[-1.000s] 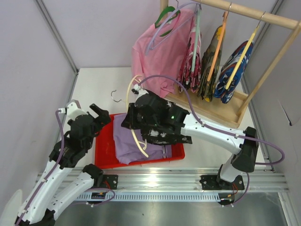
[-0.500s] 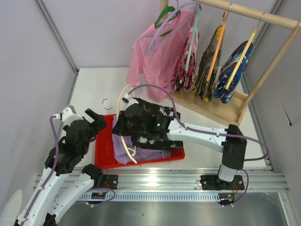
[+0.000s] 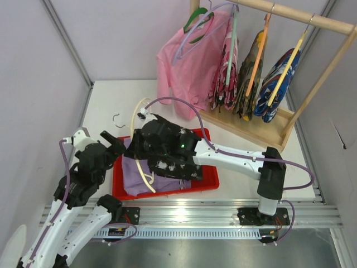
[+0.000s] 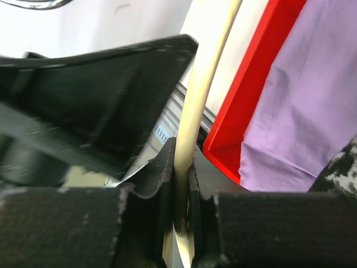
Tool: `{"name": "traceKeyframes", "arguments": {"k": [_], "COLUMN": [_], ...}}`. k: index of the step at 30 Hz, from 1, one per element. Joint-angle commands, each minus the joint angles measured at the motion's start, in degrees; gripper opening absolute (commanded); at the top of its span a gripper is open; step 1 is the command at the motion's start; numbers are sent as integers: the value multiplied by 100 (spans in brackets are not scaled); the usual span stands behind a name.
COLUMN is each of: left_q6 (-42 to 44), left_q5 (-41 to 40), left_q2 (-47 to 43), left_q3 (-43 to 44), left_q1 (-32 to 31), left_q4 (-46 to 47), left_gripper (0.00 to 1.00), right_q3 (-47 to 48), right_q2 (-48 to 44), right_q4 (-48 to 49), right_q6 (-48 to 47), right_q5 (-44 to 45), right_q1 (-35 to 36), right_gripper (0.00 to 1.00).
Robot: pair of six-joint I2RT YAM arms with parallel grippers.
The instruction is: Remove the trousers from the hanger
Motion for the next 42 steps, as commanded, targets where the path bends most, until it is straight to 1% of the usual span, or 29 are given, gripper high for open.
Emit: {"name": "traceKeyframes", "arguments": {"k": [1,5,9,18,23,30,42], "left_q6": [-178,-257,-213,-187,-20,59,15], "left_q5": [170,196,301,662,960,1268,1462], "left_q2": [19,-25,-16,-69,1,19,19], "left_q3": [-162,-215,-276,-452,-461,-575,-681], "left_q1": [114,211,377,501,571,729,896], "left_q4": [39,30,3,91,249,355,390], "left_gripper": [99,99,100,99,99,99,99], "right_q3": [498,480,533,1068,1209,1473,1544], "right_q2": [-431,-441,-362,-186,-80,-80,-300], "right_q4": [847,865,944,935,1155,1181,1182], "right_q6": [-347,-339,-242,-329,-277,-418,-531], "right_q5": [-75,-75,-400,-506,-655,-681,-787], "right_q1": [69,69,60,69,69,25,-124], "right_gripper": [0,0,0,0,0,0,0]}}
